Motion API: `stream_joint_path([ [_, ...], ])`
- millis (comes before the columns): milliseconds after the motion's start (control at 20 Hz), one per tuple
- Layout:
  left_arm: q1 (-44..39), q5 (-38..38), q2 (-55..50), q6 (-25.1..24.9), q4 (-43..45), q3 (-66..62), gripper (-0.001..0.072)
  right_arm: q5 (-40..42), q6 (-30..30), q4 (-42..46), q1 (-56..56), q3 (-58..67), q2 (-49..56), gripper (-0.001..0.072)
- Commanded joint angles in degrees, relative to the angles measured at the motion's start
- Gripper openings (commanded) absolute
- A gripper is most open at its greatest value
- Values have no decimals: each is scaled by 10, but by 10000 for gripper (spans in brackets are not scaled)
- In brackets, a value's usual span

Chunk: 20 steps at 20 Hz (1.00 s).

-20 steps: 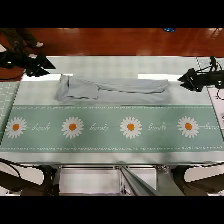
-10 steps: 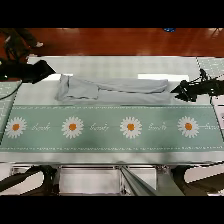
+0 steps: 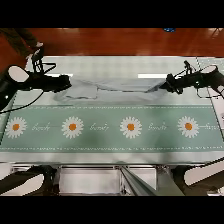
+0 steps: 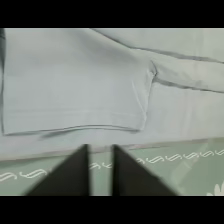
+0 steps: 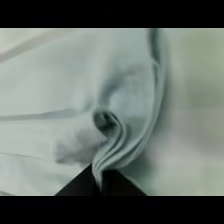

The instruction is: Fold the shirts.

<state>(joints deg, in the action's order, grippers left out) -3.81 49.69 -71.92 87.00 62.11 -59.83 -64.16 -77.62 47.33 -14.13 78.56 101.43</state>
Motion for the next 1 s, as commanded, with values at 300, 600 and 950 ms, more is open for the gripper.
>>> stream_joint_path([
  [300, -128, -79, -76, -38, -101, -68, 20, -31, -26, 144, 3, -123, -334, 23],
  [600, -289, -11, -298, 10, -103, -297, 20, -63, -43, 118, 3, -226, -541, 24],
  [950, -424, 75, -473, 57, -177, -444, 20, -75, -40, 55, 4, -231, -595, 24],
])
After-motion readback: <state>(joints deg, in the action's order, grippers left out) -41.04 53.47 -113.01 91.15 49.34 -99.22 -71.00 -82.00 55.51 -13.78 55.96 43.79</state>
